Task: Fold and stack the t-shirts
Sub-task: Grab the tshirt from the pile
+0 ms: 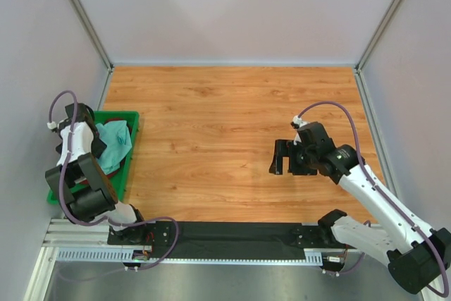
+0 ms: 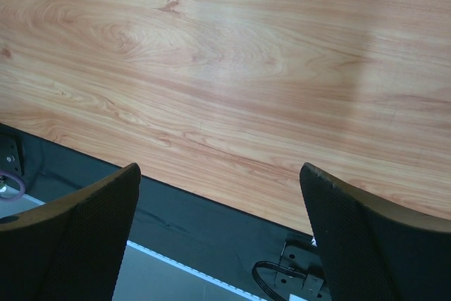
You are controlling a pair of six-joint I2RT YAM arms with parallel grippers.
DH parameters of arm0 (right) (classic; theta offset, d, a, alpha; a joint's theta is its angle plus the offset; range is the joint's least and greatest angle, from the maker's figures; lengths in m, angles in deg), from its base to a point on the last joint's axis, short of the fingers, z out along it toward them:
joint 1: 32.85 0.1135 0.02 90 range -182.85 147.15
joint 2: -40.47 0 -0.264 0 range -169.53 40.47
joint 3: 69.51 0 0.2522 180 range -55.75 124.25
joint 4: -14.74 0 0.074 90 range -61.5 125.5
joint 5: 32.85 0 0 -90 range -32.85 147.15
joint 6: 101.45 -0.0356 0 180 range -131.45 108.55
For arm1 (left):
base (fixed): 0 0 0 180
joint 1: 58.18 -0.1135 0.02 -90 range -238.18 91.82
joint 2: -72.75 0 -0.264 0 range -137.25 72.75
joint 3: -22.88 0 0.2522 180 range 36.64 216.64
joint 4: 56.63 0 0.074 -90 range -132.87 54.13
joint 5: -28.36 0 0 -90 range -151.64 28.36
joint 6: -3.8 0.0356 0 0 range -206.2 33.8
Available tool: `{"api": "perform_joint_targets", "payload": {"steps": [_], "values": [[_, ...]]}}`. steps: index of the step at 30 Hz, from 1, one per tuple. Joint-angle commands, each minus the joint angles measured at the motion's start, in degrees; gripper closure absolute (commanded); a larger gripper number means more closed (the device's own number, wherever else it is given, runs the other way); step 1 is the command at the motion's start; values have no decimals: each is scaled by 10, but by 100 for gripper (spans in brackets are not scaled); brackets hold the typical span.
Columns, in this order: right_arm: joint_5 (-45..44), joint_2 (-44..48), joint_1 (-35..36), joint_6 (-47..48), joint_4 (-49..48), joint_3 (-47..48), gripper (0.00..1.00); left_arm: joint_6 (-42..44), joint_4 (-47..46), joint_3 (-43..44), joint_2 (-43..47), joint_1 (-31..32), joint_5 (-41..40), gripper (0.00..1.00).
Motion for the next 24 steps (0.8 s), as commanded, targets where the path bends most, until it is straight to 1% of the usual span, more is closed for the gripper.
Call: {"api": "perform_joint_targets", "payload": {"steps": [1, 2, 3, 4, 5, 7, 9, 10, 11, 12, 13, 14, 15, 16, 17, 18, 19, 20, 21, 22, 24], "values": [[9, 7, -4, 17, 9, 29, 4, 38, -56, -12, -5, -11, 48, 25], [7, 7, -4, 13, 9, 29, 4, 39, -59, -13, -7, -13, 50, 39], [7, 8, -4, 13, 9, 31, 5, 36, -52, -9, -10, -12, 43, 48], [9, 7, -4, 11, 9, 32, 5, 35, -46, -4, -13, -12, 40, 60], [11, 7, -4, 9, 9, 33, 5, 32, -37, 9, -13, -13, 35, 100], [12, 7, -4, 7, 10, 36, 5, 10, 1, 26, -1, -12, 22, 100], [12, 4, -4, 5, 16, 39, 5, -8, 26, 48, 44, -7, 41, 100], [11, 0, -4, 3, 17, 43, 6, -29, 50, 61, 91, 0, 61, 100], [12, -2, -4, 1, 20, 44, 6, -42, 64, 68, 116, 11, 70, 100], [15, -5, -4, -2, 21, 45, 6, -69, 82, 76, 143, 45, 88, 100], [18, -12, -4, -10, 21, 46, 6, -81, 83, 88, 191, 66, 94, 100], [22, -16, -4, -18, 23, 49, 7, -95, 90, 101, 209, 87, 100, 100], [24, -20, -4, -27, 23, 49, 7, -125, 110, 116, 224, 133, 108, 100], [27, -23, -4, -37, 22, 46, 7, -130, 115, 131, 237, 151, 113, 100], [35, -29, -4, -61, 20, 42, 7, -135, 123, 172, 255, 175, 111, 100], [42, -30, -4, -72, 8, 26, 8, -140, 134, 193, 262, 197, 105, 100], [51, -31, -4, -81, 2, 18, 9, -142, 149, 211, 277, 241, 101, 100], [57, -37, -4, -95, -3, 13, 9, -145, 161, 247, 285, 262, 98, 100], [57, -40, -4, -103, -10, 4, 10, -152, 189, 263, 294, 281, 92, 100], [57, -44, -4, -107, -13, 2, 10, -151, 200, 287, 312, 312, 89, 100], [54, -54, -4, -119, -20, 6, 10, -145, 234, 299, 337, 319, 96, 100]]}}
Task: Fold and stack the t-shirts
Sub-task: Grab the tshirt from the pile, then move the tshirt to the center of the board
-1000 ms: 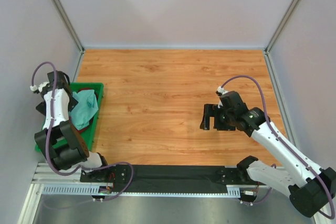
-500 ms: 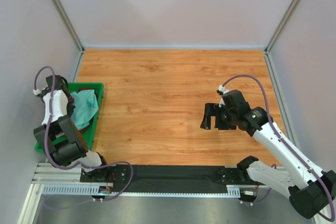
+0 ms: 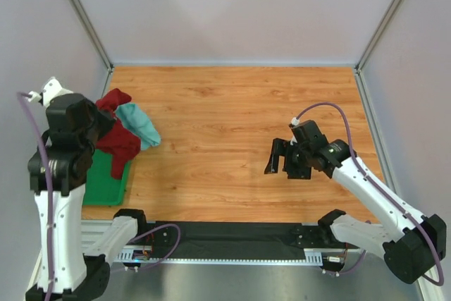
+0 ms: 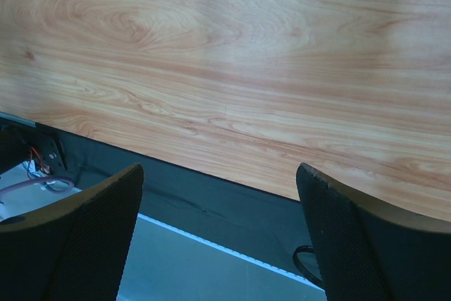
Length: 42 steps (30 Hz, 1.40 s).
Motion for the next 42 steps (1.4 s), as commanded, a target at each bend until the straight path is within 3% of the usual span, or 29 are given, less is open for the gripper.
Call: {"api": "perform_joint_targets", "payload": {"steps": [1, 5, 7, 8, 9, 12, 14, 15, 18, 19, 20, 21, 22, 25, 29, 35, 38, 42], "values": [[17, -13, -2, -41, -28, 1, 9, -14, 89, 29, 57, 16, 9, 100], [17, -16, -2, -58, -34, 7, 9, -9, 103, -21, 131, 16, 67, 100], [16, -1, -2, -65, -42, -2, 9, 2, 56, -56, 156, 16, 126, 100], [17, 4, -1, -68, -51, -7, 9, 5, 27, -69, 160, 16, 171, 100], [16, 10, -2, -70, -55, -11, 9, 3, -54, -89, 161, 16, 285, 100], [4, 28, -2, -70, -68, -23, 9, -39, -195, -188, 161, 42, 431, 100], [-10, 30, -2, -69, -70, -21, 9, -24, -191, -212, 140, 94, 411, 100], [-12, 29, -2, -69, -71, -20, 9, -16, -200, -215, 130, 175, 369, 100], [-14, 12, -2, -68, -77, -11, 9, 1, -217, -210, 41, 329, 325, 100], [-18, 0, -2, -65, -78, -5, 9, 9, -202, -201, 16, 350, 314, 99], [-19, -4, -2, -63, -79, -3, 9, 16, -191, -192, -7, 367, 314, 83], [-21, -10, -2, -59, -79, 0, 9, 26, -180, -185, -42, 375, 291, 58], [-24, -16, -2, -54, -78, 3, 8, 36, -166, -169, -56, 375, 270, 38], [-25, -34, -2, -47, -80, 11, 8, 104, -118, -116, -99, 343, 188, 13], [-20, -59, -2, -29, -85, 17, 8, 146, -118, -74, -177, 242, 175, 11], [1, -103, -3, -13, -90, 31, 8, 185, -147, -35, -371, 142, 128, 11], [13, -122, -6, -1, -92, 42, 8, 190, -152, -17, -489, 124, 104, 11], [21, -137, -17, 18, -77, 56, 8, 184, -136, 21, -568, 123, 51, 10]]}}
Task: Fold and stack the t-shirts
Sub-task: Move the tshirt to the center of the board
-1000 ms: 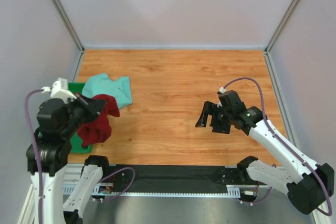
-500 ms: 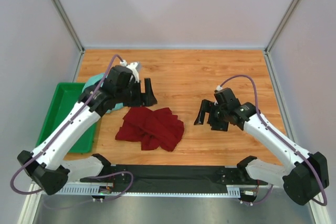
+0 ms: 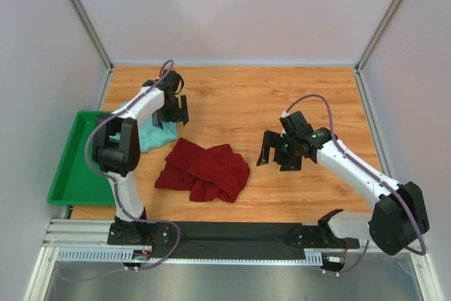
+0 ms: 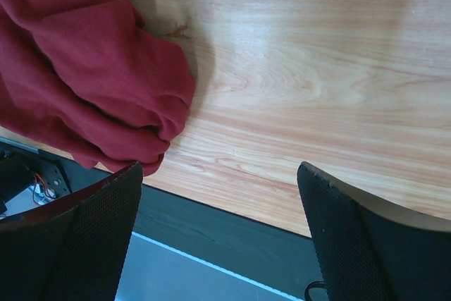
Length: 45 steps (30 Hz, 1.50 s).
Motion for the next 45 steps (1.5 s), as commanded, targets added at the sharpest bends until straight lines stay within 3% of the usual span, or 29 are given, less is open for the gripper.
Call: {"api": "perform_joint_targets", "payload": {"steps": [1, 5, 8, 9, 10, 12, 13, 22, 27, 35, 36, 37, 38, 39, 42, 43, 45], "values": [[15, -3, -15, 35, 1, 33, 8, 10, 26, 39, -22, 3, -64, 10], [16, 2, -37, 52, 14, 32, 7, -17, 37, 33, -78, -1, -98, 13], [20, 6, -57, 62, 27, 30, 7, -17, 31, 31, -100, -7, -99, 28], [24, 10, -67, 62, 28, 28, 7, -15, 29, 31, -101, -7, -106, 59], [25, 11, -71, 63, 28, 27, 8, -10, 25, 32, -99, -7, -110, 76], [28, 16, -75, 63, 28, 25, 8, -6, 33, 43, -84, -6, -123, 100], [30, 16, -76, 63, 27, 24, 8, -4, 42, 46, -72, -7, -133, 100], [75, -22, -78, 46, 8, 30, 9, 40, 127, 37, 204, -18, -255, 100], [84, -50, -65, 71, 35, 65, 11, 84, 154, 11, 337, -83, -343, 100], [79, -94, -26, 87, 50, 128, 11, 123, 151, -162, 480, -152, -414, 100], [81, -105, -17, 87, 49, 142, 11, 132, 132, -175, 487, -156, -406, 96], [81, -112, -10, 89, 46, 148, 11, 142, 133, -181, 487, -156, -407, 77], [81, -118, -1, 92, 43, 157, 10, 131, 144, -175, 474, -156, -413, 32], [80, -132, 17, 95, 36, 169, 11, 122, 167, -169, 467, -156, -424, 4], [97, -156, 56, 100, 18, 191, 9, 99, 196, -130, 447, -156, -396, 0], [100, -172, 68, 103, 15, 212, 9, 95, 200, -119, 448, -153, -307, 0], [97, -189, 107, 112, 13, 234, 9, 69, 182, -107, 457, -137, -196, 10]]}}
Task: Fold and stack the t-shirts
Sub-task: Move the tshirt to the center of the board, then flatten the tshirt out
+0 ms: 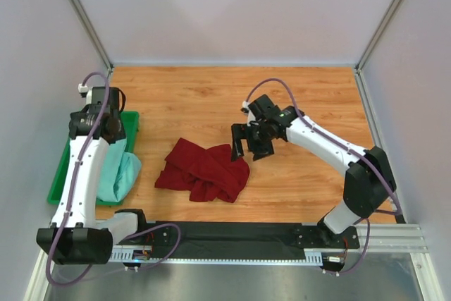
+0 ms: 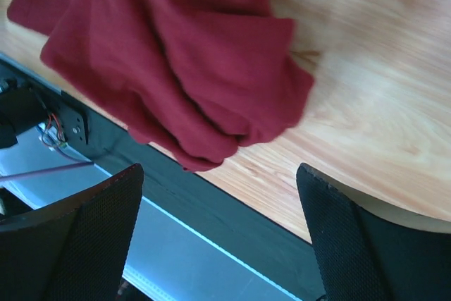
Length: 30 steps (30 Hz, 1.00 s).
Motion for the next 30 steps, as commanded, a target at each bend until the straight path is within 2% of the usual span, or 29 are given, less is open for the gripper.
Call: {"api": "perform_joint_targets", "payload": {"steps": [1, 2, 3, 4, 5, 6, 7, 9, 11, 14, 18, 21, 24, 25, 27, 28, 29, 30], "values": [[8, -34, 60, 25, -23, 68, 10, -41, -21, 28, 28, 34, 256, 15], [4, -44, 75, 29, -23, 81, 14, -49, -47, -10, 34, 49, 320, 24], [-5, -54, 104, 32, -16, 92, 15, -73, -113, -38, 40, 89, 382, 33], [-8, -78, 119, 35, -11, 115, 17, -92, -144, -99, 54, 103, 471, 35], [-9, -88, 133, 36, -9, 123, 24, -111, -173, -132, 63, 111, 515, 39], [-13, -100, 157, 38, -5, 129, 25, -134, -256, -171, 69, 112, 570, 39], [-17, -108, 167, 32, -2, 135, 27, -178, -290, -209, 74, 113, 654, 38], [-32, -126, 196, 24, -5, 135, 28, -200, -316, -269, 68, 124, 677, 32], [-58, -129, 215, 18, -10, 128, 25, -184, -302, -284, 67, 141, 676, 24], [-108, -140, 243, 10, -14, 114, 21, -180, -301, -308, 79, 145, 680, 18], [-227, -162, 259, -3, -13, 102, 23, -191, -325, -347, 64, 152, 696, 18], [-283, -179, 260, -2, -15, 99, 27, -195, -349, -375, 22, 159, 693, 18], [-327, -191, 259, -4, -8, 99, 40, -194, -382, -386, -12, 163, 691, 23], [-332, -193, 258, -5, -6, 99, 53, -194, -389, -383, -37, 166, 689, 31], [-343, -187, 258, -8, -2, 99, 70, -193, -396, -374, -57, 175, 687, 42], [-342, -174, 258, -9, -1, 96, 76, -192, -397, -361, -67, 180, 682, 55], [-342, -166, 258, -10, 3, 96, 91, -190, -385, -350, -66, 182, 675, 66], [-345, -157, 258, -17, 9, 99, 100, -182, -369, -337, -54, 185, 654, 79]]}}
